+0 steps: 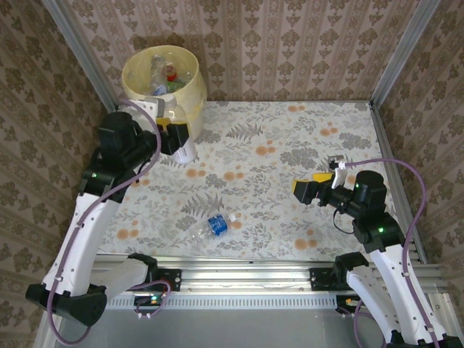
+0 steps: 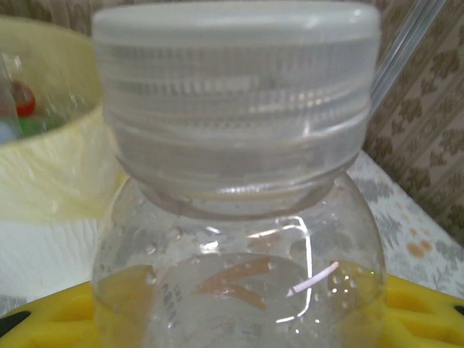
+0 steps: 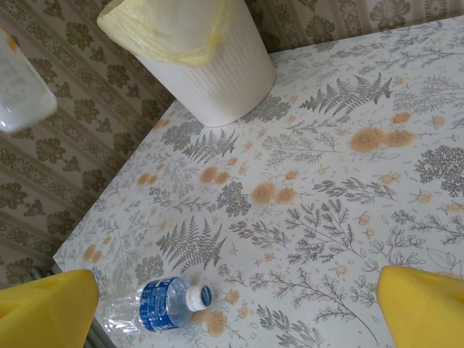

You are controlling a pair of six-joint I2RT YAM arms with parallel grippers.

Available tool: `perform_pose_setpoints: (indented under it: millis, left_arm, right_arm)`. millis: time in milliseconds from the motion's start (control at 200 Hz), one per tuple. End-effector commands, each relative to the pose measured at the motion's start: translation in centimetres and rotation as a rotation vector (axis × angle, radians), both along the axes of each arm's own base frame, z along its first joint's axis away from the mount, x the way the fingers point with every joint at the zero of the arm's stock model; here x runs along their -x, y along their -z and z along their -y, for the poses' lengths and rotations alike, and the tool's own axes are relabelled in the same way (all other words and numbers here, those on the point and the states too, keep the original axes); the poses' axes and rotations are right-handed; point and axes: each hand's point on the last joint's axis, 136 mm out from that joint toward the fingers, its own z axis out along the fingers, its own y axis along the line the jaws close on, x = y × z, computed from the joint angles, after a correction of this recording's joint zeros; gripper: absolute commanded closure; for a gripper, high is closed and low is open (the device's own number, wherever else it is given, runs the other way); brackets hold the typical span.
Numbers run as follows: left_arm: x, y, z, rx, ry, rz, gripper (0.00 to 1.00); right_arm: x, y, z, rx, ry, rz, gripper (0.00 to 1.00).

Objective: Throw the plastic bottles in the bin

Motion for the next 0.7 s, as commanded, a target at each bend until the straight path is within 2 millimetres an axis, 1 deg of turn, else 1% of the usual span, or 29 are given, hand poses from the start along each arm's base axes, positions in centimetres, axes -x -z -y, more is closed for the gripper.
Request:
perform_pose_setpoints:
  millis: [0, 220, 325, 455, 695]
  left_arm:
    - [-0.2, -5.7, -0.9, 0.031, -0.038, 0.184, 0.57]
    - [-1.0, -10.5, -2.4, 0.041, -0.126, 0.354, 0.58]
    - [-1.5, -12.4, -3.3, 0.042, -0.177, 0.429, 0.57]
    - [-2.9, -13.6, -4.0, 0.011, -0.214, 0.453, 0.57]
    - [-6.0, -14.7, -5.8, -0.011, -0.298, 0.500, 0.57]
  right_arm:
    - [0.1, -1.5, 0.1, 0.006, 0.007, 0.039, 0.00]
    - [0.1, -1.5, 0.1, 0.012, 0.010, 0.040, 0.00]
    - [0.0, -1.4, 0.1, 0.012, 0.010, 0.036, 0.00]
    - [-0.1, -1.5, 0.1, 0.015, 0.010, 0.036, 0.00]
    - [-0.5, -1.3, 0.1, 0.019, 0.010, 0.031, 0.00]
